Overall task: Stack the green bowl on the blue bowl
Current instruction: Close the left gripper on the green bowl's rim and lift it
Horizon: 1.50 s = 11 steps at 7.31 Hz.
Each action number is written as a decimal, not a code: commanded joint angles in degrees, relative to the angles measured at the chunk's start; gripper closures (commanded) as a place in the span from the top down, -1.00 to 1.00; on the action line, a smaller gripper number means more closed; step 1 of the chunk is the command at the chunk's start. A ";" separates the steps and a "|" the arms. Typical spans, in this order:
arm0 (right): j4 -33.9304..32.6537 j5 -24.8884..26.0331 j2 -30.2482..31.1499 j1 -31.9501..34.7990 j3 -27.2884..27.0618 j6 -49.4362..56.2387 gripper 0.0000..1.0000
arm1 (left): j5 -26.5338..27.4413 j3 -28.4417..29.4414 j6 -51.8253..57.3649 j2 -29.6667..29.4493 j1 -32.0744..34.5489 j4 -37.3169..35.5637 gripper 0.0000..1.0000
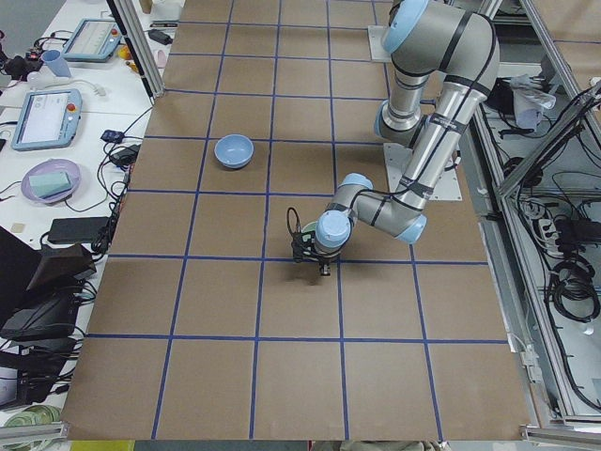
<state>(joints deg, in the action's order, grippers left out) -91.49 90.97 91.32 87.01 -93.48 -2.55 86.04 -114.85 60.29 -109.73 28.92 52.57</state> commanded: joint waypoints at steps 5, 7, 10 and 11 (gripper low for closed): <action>0.00 0.00 0.00 0.00 0.06 0.00 1.00 | 0.10 -0.02 0.26 0.13 0.00 0.51 -1.00; 0.00 0.00 0.00 0.00 0.06 0.00 1.00 | 0.10 -0.03 0.79 0.13 0.00 0.60 -1.00; 0.00 0.00 0.00 0.00 0.06 0.00 1.00 | -0.08 0.32 0.44 1.70 0.00 3.66 -1.00; 0.00 0.00 0.00 0.00 0.06 0.00 1.00 | -0.25 2.33 -0.17 1.97 0.00 6.72 -1.00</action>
<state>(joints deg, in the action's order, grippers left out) -91.49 90.97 91.32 87.01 -93.43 -2.55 85.98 -114.15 60.73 -108.40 28.92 56.12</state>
